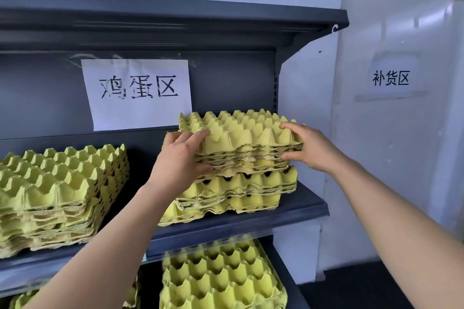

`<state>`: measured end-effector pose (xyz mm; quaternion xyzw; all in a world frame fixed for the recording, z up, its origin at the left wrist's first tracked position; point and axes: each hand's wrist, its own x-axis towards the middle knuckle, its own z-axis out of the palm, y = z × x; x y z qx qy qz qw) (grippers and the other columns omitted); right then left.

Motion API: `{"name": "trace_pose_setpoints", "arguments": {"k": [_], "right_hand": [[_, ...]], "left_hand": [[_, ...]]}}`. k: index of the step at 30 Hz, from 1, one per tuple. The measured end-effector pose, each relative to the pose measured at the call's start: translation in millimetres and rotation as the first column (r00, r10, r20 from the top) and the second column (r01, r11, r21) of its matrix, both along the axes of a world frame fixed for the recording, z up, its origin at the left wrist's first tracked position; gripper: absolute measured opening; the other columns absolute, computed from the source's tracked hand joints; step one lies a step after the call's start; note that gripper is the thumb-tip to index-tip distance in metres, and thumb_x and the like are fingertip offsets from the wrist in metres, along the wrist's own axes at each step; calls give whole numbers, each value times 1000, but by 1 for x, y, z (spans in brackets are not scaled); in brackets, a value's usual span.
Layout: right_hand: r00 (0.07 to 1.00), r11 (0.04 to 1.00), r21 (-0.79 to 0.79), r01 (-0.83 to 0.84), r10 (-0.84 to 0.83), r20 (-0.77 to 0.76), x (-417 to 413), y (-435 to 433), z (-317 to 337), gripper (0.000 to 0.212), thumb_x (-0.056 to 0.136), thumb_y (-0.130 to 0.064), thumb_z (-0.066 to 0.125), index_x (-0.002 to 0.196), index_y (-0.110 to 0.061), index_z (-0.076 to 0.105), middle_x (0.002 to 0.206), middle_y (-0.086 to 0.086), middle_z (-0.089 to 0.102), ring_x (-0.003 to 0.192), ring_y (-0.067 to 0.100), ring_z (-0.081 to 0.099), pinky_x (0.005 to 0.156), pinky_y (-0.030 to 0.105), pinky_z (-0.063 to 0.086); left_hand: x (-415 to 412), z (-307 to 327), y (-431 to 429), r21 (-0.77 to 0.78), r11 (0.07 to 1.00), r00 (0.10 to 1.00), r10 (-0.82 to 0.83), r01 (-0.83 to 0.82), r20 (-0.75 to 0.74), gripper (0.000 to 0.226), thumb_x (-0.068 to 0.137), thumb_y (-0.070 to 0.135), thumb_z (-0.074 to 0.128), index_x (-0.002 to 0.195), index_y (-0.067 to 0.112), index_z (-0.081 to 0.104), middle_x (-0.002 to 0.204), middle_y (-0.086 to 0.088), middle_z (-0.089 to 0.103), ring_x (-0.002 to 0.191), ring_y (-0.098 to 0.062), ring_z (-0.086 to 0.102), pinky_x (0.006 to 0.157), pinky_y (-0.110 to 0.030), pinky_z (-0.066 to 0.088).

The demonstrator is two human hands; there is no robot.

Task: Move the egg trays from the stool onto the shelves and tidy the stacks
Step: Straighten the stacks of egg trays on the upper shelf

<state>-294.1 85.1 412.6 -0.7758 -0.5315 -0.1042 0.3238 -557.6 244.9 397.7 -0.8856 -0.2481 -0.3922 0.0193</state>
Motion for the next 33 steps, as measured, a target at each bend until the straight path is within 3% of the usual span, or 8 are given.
{"name": "trace_pose_setpoints", "arguments": {"k": [7, 12, 18, 24, 29, 33], "right_hand": [[991, 997, 73, -31, 22, 130, -12, -3, 28, 76, 76, -34, 77, 140, -37, 36, 145, 2, 42, 135, 21, 36, 105, 37, 34], [966, 991, 123, -56, 23, 259, -36, 5, 41, 76, 77, -41, 75, 140, -36, 35, 134, -1, 50, 119, 21, 49, 88, 32, 40], [972, 999, -23, -33, 37, 232, -37, 19, 11, 79, 76, -43, 74, 142, -36, 31, 140, 0, 46, 120, 21, 49, 93, 37, 46], [960, 999, -39, -38, 47, 277, -28, 20, -9, 83, 80, -51, 67, 146, -39, 18, 139, 2, 44, 116, 23, 50, 91, 41, 48], [971, 994, -64, -88, 100, 218, -27, 16, -16, 100, 71, -51, 75, 146, -43, 11, 144, -1, 37, 128, 27, 38, 100, 40, 40], [975, 991, -52, -123, 131, 182, -26, 17, -20, 110, 67, -29, 84, 147, -40, 10, 148, 1, 32, 132, 25, 33, 105, 38, 35]], "left_hand": [[-11, 20, 8, -15, 997, 987, -76, 79, 139, 78, 71, 32, 81, 140, 28, 46, 114, 10, 52, 119, -23, 35, 98, -32, 32], [-37, 29, 22, 44, 998, 979, -41, 33, 200, 79, 66, 29, 84, 137, 29, 50, 104, 10, 51, 112, -22, 40, 91, -35, 38], [-40, -1, 24, -34, 999, 995, 3, 0, 100, 83, 70, 35, 82, 142, 31, 42, 108, 12, 48, 114, -18, 33, 100, -39, 37], [-39, -11, 18, 11, 997, 997, 76, -76, -1, 96, 67, 53, 79, 148, 33, 31, 119, 8, 47, 121, -23, 31, 105, -37, 32], [-38, -25, 19, 29, 989, 988, 148, -147, -32, 110, 63, 53, 81, 151, 37, 16, 139, 3, 41, 139, -31, 18, 114, -50, 25], [-34, -20, 15, -86, 995, 999, 52, -52, 3, 104, 68, 39, 84, 150, 37, 20, 139, 3, 41, 129, -27, 39, 107, -43, 38]]}}
